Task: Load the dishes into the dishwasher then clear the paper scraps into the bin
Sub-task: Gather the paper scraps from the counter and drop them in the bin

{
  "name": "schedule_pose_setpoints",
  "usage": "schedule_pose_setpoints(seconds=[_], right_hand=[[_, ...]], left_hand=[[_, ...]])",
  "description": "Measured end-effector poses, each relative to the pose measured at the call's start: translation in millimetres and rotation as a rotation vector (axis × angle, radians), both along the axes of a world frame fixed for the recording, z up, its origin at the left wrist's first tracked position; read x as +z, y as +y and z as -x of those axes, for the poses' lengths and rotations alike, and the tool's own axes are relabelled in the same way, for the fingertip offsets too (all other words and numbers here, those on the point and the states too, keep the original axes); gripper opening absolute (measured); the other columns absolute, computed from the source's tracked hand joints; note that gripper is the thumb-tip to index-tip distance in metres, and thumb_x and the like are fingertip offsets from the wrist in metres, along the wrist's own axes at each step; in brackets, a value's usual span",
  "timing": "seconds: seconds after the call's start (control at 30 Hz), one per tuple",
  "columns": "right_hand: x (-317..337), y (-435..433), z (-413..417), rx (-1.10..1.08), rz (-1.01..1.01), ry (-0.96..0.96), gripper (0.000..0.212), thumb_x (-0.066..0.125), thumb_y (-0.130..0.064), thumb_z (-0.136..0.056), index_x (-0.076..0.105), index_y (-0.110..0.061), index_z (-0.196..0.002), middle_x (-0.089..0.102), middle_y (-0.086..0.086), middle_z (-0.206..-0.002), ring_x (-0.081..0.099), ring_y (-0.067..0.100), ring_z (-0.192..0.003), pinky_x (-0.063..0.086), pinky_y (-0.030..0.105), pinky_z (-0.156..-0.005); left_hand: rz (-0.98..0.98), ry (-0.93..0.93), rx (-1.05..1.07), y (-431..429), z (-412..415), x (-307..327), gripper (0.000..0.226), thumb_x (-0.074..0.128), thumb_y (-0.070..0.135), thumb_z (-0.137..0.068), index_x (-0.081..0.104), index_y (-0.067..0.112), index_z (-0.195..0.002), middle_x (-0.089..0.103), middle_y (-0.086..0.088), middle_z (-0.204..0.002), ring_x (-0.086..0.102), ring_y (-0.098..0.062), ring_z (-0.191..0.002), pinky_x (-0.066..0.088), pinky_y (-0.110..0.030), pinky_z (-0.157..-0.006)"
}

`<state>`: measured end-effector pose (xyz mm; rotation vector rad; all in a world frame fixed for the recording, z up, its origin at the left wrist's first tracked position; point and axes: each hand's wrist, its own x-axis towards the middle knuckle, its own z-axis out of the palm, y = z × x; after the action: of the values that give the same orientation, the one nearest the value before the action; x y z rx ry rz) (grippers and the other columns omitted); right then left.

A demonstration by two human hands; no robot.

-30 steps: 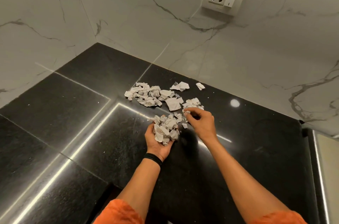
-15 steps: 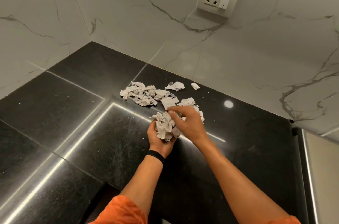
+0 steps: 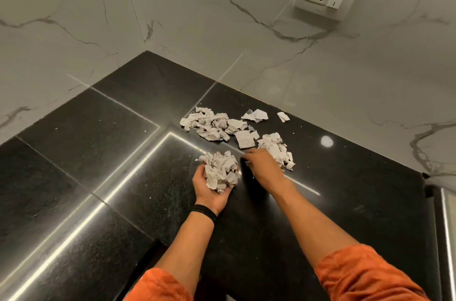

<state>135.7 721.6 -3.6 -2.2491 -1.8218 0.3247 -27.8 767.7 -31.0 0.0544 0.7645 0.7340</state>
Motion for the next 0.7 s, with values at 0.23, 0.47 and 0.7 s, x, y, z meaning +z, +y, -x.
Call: schedule_pose_setpoints(seconds=[0.23, 0.47, 0.7], right_hand=[[6.1, -25.6, 4.5, -0.375, -0.221, 0.395, 0.025, 0.067, -0.014, -0.093, 0.073, -0.022, -0.116, 0.074, -0.005, -0.097, 0.067, 0.009, -0.089, 0.053, 0.028, -0.083], [59.2, -31.5, 26.3, -0.370, -0.454, 0.843, 0.021, 0.081, -0.012, -0.083, 0.073, -0.014, -0.102, 0.074, -0.005, -0.095, 0.072, 0.010, -0.085, 0.059, 0.024, -0.077], [62.4, -22.4, 29.7, -0.183, -0.262, 0.479, 0.020, 0.079, -0.024, -0.085, 0.078, -0.025, -0.105, 0.076, -0.012, -0.093, 0.066, 0.000, -0.090, 0.049, 0.016, -0.082]], left_hand=[[-0.012, -0.013, -0.025, -4.5, -12.9, 3.5, 0.052, 0.043, 0.042, -0.097, 0.063, 0.012, -0.134, 0.065, -0.016, -0.133, 0.056, -0.034, -0.127, 0.036, -0.048, -0.115], [-0.027, -0.042, -0.061, -13.6, -32.5, 10.4, 0.046, 0.042, 0.042, -0.096, 0.074, 0.013, -0.111, 0.071, -0.013, -0.109, 0.066, -0.029, -0.099, 0.049, -0.040, -0.089], [-0.019, -0.070, -0.095, -23.5, -42.5, 17.7, 0.048, 0.041, 0.044, -0.098, 0.079, 0.016, -0.089, 0.072, -0.007, -0.091, 0.069, -0.024, -0.084, 0.049, -0.037, -0.078]])
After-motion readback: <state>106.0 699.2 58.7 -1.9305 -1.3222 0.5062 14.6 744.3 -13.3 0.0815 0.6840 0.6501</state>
